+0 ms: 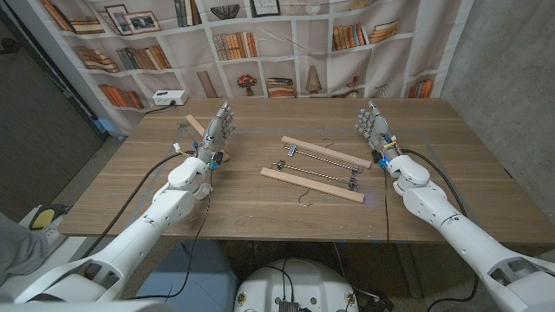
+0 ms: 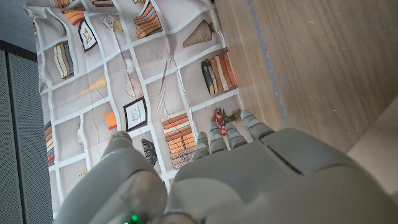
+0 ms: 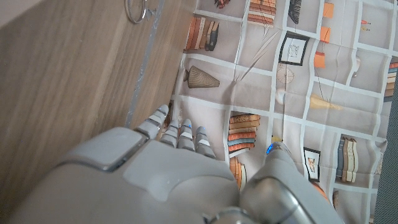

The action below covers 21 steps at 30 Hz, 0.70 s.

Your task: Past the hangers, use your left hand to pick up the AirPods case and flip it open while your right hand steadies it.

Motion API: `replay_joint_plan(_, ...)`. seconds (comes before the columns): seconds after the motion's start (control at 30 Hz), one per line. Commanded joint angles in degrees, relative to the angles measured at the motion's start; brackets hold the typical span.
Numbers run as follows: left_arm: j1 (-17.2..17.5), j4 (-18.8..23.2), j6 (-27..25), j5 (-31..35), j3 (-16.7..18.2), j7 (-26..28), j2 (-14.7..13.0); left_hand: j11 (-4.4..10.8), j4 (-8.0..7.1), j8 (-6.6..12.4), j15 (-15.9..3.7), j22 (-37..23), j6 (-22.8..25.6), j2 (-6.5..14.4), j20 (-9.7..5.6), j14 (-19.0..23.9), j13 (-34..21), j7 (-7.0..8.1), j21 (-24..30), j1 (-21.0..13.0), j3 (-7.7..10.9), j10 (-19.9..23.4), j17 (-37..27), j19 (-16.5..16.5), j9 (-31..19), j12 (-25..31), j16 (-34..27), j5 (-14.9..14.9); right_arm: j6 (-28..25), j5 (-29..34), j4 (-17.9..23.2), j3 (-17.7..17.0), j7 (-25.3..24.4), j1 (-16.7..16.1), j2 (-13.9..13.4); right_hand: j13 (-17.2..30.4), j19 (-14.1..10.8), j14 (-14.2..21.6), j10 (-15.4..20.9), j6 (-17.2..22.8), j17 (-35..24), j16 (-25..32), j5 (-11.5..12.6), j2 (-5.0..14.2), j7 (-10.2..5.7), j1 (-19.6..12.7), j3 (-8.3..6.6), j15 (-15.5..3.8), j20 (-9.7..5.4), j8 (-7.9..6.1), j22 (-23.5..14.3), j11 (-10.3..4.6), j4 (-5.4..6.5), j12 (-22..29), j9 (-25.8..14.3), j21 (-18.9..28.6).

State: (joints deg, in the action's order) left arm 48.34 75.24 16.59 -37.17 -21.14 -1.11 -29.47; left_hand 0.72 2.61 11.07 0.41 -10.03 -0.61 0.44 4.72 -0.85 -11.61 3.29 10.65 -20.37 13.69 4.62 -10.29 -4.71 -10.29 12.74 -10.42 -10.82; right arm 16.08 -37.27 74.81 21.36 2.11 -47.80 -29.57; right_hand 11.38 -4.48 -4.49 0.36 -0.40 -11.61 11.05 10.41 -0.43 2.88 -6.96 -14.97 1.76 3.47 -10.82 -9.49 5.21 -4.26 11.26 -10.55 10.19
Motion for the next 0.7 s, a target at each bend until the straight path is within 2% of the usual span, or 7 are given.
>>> replay_joint_plan(0.03,0.21,0.78,-0.64,0.57,-0.32,0.46,-0.06,0.01,0.03,0.38,-0.01,-0.19,0.22,0.05,0.44,-0.34,-0.12,0.50,0.32,-0.47,0.35,0.48,-0.16,-0.02,-0.30,0.38,-0.34,-0.22,-1.03,-0.63,0.63,-0.06,0.77,0.17,-0.36,0.17,-0.23,-0.55,0.18,-0.08,-0.12,0.38,0.30,0.05,0.38,-0.62,-0.39,-0.07,-0.03,-0.27,-0.29,0.43,-0.07,0.37,-0.27,0.37)
replay_joint_plan(0.1,0.20,0.74,-0.64,0.56,-0.34,0.42,-0.04,0.00,0.05,0.35,0.02,-0.19,0.18,0.07,0.53,-0.32,-0.12,0.57,0.32,-0.48,0.35,0.46,-0.16,0.00,-0.30,0.37,-0.35,-0.22,-1.00,-0.64,0.60,-0.01,1.05,0.20,-0.45,0.17,-0.22,-0.55,0.19,-0.09,-0.12,0.38,0.30,0.08,0.37,-0.63,-0.39,-0.11,-0.02,-0.26,-0.29,0.39,-0.09,0.38,-0.27,0.38)
replay_joint_plan(0.17,0.36,0.83,-0.64,0.45,-0.30,0.47,-0.01,-0.03,0.08,0.37,0.11,-0.19,0.27,0.09,0.52,-0.31,-0.12,0.57,0.31,-0.49,0.36,0.55,-0.16,0.06,-0.30,0.40,-0.35,-0.21,-2.41,0.94,2.32,0.38,-1.03,-0.24,-1.42,0.17,-0.15,-0.53,0.20,-0.07,-0.11,0.39,0.30,0.13,0.37,-0.65,-0.40,-0.08,0.06,-0.28,-0.29,0.40,-0.11,0.39,-0.27,0.36)
replay_joint_plan(0.27,0.48,1.07,-0.76,0.53,-0.34,0.39,-0.24,-0.03,0.11,0.37,0.12,-0.19,0.31,0.12,0.56,-0.30,-0.11,0.54,0.32,-0.50,0.37,0.55,-0.16,0.08,-0.30,0.39,-0.35,-0.21,-2.51,0.10,2.52,0.16,-0.83,-0.52,-1.10,0.17,-0.07,-0.58,0.21,-0.07,-0.10,0.38,0.30,0.13,0.44,-0.66,-0.39,-0.06,0.08,-0.28,-0.29,0.41,-0.14,0.40,-0.27,0.35)
replay_joint_plan(0.33,0.58,1.33,-0.86,0.56,-0.27,0.37,-0.50,-0.01,0.15,0.35,0.08,-0.18,0.30,0.14,0.56,-0.28,-0.11,0.51,0.33,-0.52,0.38,0.53,-0.16,0.08,-0.30,0.38,-0.36,-0.21,-3.09,1.62,4.05,0.35,-3.01,-1.06,-1.67,0.17,0.25,-0.90,0.13,-0.08,-0.09,0.27,0.28,0.16,0.43,-0.65,-0.37,-0.03,0.13,-0.28,-0.30,0.41,-0.17,0.37,-0.27,0.26)
replay_joint_plan(0.6,1.30,2.72,-0.96,0.84,0.16,0.77,-1.53,0.12,0.27,0.30,0.01,-0.18,0.33,0.21,0.50,-0.36,-0.10,0.64,0.34,-0.57,0.41,0.56,-0.16,0.18,-0.30,0.36,-0.33,-0.19,-4.06,0.79,6.81,-0.02,-3.94,-2.52,-1.93,0.17,0.99,-1.50,0.23,-0.06,-0.08,0.11,0.23,0.14,0.59,-0.56,-0.24,0.09,0.14,-0.30,-0.30,0.35,-0.24,0.43,-0.27,0.13)
replay_joint_plan(0.7,1.35,3.42,-1.65,1.37,-0.04,0.86,-2.25,0.12,0.32,0.28,-0.09,-0.18,0.34,0.24,0.49,-0.36,-0.09,0.56,0.33,-0.60,0.42,0.63,-0.15,0.23,-0.30,0.38,-0.32,-0.19,-5.05,1.44,8.57,0.01,-4.82,-2.86,-2.81,0.16,1.05,-1.52,0.25,-0.06,-0.07,0.12,0.23,0.16,0.60,-0.56,-0.23,0.10,0.17,-0.30,-0.30,0.40,-0.26,0.44,-0.27,0.13)
